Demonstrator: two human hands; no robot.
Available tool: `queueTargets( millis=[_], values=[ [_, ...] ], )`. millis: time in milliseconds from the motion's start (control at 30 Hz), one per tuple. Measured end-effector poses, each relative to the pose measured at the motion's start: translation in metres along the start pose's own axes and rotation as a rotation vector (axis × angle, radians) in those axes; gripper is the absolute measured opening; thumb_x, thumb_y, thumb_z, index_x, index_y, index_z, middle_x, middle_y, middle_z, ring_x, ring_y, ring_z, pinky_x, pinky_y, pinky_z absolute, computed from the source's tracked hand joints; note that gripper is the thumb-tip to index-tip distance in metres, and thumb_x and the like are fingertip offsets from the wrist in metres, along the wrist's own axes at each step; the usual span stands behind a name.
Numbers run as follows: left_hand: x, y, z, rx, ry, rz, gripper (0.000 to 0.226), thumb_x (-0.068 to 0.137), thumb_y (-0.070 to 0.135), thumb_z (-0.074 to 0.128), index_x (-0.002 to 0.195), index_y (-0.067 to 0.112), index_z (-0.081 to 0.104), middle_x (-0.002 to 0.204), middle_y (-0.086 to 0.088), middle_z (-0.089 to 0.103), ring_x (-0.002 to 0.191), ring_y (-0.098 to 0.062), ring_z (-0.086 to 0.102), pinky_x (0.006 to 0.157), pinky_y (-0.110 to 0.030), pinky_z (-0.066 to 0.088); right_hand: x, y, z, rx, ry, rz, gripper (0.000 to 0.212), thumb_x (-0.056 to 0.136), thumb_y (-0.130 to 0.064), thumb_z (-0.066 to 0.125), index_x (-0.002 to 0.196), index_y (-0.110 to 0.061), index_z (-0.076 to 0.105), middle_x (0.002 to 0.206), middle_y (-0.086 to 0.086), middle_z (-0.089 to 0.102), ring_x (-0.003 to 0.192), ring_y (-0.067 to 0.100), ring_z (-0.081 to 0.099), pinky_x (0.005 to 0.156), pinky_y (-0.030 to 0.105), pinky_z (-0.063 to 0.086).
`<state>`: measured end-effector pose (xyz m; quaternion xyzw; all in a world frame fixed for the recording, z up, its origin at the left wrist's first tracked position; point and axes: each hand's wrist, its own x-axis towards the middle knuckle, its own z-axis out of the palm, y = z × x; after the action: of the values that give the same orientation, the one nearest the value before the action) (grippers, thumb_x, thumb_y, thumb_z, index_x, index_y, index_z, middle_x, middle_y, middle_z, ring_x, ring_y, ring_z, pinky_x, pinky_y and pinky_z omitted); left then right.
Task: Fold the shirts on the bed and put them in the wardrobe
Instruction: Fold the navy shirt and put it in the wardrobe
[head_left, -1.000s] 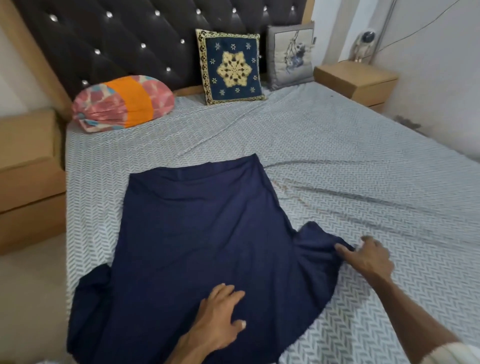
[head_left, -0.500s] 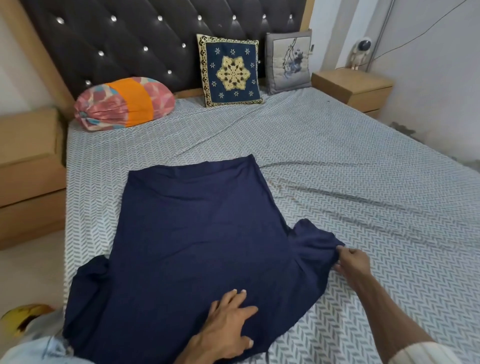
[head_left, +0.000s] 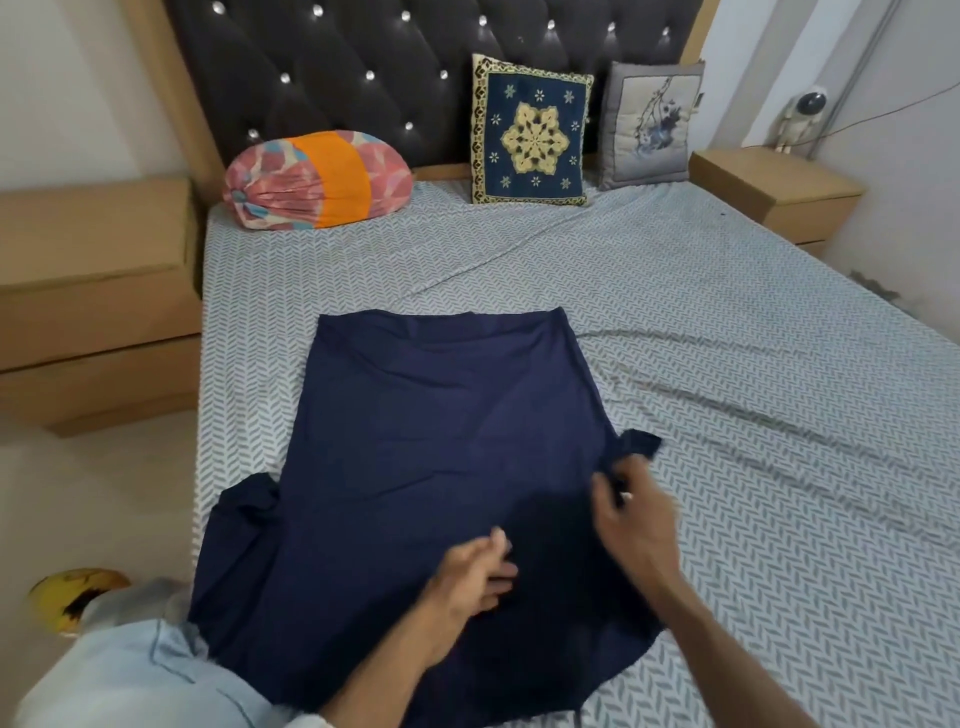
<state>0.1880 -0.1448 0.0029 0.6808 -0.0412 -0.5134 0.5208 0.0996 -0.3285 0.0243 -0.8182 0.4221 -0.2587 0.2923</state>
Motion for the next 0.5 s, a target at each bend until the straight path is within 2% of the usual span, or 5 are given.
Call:
queueTargets(
  millis=[100,167,233,367,500],
  values=[
    [0.011,0.008,-0.022,-0.361,0.098,-0.098,0.052,0.094,0.062,0.047,0.109,0.016,0.067,0.106,-0.016,0.073,0.103,-0.033,0.067,0.094,-0.047,0.053,-0.039,-0.025,0.043,-0.199,-0.208,-0.423,0.010,0.092,-0.032,0.056,0.088,-0.025,0.051,0.082,-0.005,0.065,0.076,0.015,0.060,0.061,0.034,0.047],
    [0.014,0.009,-0.035,-0.411,0.140,-0.124,0.053,0.089,0.060,0.059,0.104,0.011,0.071,0.099,-0.016,0.075,0.098,-0.035,0.069,0.090,-0.050,0.056,-0.062,-0.028,0.068,-0.290,-0.386,-0.663,0.010,0.093,-0.037,0.049,0.096,-0.027,0.052,0.095,-0.010,0.064,0.086,0.013,0.063,0.062,0.032,0.052],
    [0.016,0.007,-0.043,-0.365,0.157,-0.141,0.050,0.084,0.052,0.071,0.104,0.007,0.072,0.096,-0.014,0.076,0.093,-0.035,0.071,0.082,-0.050,0.060,-0.074,-0.019,0.083,-0.322,-0.569,-0.775,0.022,0.094,-0.040,0.047,0.111,-0.027,0.053,0.116,-0.012,0.063,0.104,0.014,0.062,0.077,0.030,0.055],
    [0.023,-0.002,-0.048,-0.389,0.277,-0.137,0.033,0.084,0.020,0.078,0.109,0.003,0.065,0.109,-0.016,0.069,0.093,-0.034,0.069,0.071,-0.048,0.062,-0.077,0.010,0.070,-0.420,-0.595,-0.766,0.062,0.076,-0.039,0.059,0.135,-0.025,0.047,0.145,-0.006,0.049,0.132,0.015,0.046,0.108,0.035,0.042],
    [0.022,-0.007,-0.051,-0.377,0.355,-0.116,0.012,0.094,0.006,0.063,0.105,0.007,0.068,0.107,-0.012,0.067,0.092,-0.032,0.068,0.066,-0.040,0.062,-0.071,0.049,0.034,-0.489,-0.458,-0.547,0.074,0.058,-0.022,0.064,0.130,-0.020,0.047,0.132,0.000,0.056,0.116,0.024,0.057,0.095,0.038,0.048]
  ],
)
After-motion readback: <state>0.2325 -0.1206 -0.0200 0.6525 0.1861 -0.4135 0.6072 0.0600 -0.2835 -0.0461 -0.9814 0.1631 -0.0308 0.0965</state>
